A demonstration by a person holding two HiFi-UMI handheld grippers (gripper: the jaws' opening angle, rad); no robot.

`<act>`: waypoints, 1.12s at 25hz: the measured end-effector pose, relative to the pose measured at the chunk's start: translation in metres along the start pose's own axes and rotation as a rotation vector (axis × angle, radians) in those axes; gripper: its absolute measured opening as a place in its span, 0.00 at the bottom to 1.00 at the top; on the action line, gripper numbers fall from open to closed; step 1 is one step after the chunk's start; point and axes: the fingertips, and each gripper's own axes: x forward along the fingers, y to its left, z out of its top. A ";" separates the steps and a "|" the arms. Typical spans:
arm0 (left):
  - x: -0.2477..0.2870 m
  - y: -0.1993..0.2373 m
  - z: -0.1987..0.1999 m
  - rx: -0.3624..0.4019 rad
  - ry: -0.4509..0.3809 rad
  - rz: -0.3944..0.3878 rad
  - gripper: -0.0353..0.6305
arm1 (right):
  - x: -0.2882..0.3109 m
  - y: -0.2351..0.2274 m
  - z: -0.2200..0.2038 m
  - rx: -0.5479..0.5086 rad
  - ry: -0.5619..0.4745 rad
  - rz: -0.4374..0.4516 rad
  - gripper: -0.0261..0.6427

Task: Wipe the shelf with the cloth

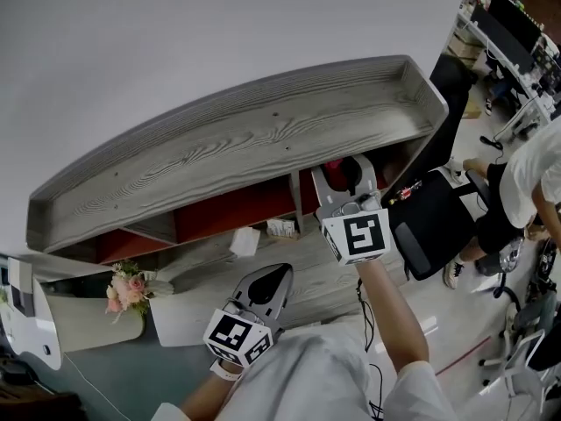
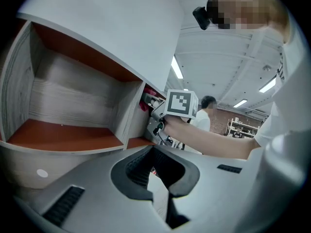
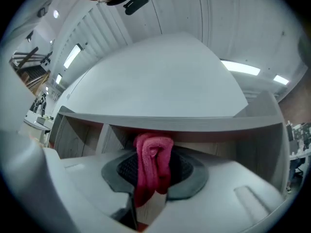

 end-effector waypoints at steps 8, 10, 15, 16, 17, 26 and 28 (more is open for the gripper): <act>0.010 -0.007 -0.002 0.005 0.012 -0.036 0.06 | -0.027 -0.051 -0.002 0.079 0.008 -0.181 0.23; 0.011 -0.009 -0.001 0.007 0.014 -0.046 0.06 | -0.034 -0.071 -0.004 0.105 0.020 -0.262 0.23; 0.012 -0.008 0.000 0.007 0.013 -0.052 0.06 | -0.051 -0.124 -0.009 0.212 0.032 -0.434 0.23; 0.013 -0.007 0.000 0.007 0.013 -0.051 0.06 | -0.053 -0.131 -0.009 0.233 0.030 -0.458 0.23; 0.013 -0.007 0.000 0.007 0.013 -0.052 0.06 | -0.055 -0.137 -0.010 0.253 0.029 -0.478 0.23; 0.005 0.004 0.000 -0.004 0.006 -0.017 0.06 | -0.036 -0.156 -0.018 0.243 0.015 -0.531 0.23; 0.002 0.008 -0.001 -0.006 0.010 -0.002 0.06 | -0.030 -0.158 -0.019 0.223 0.015 -0.530 0.23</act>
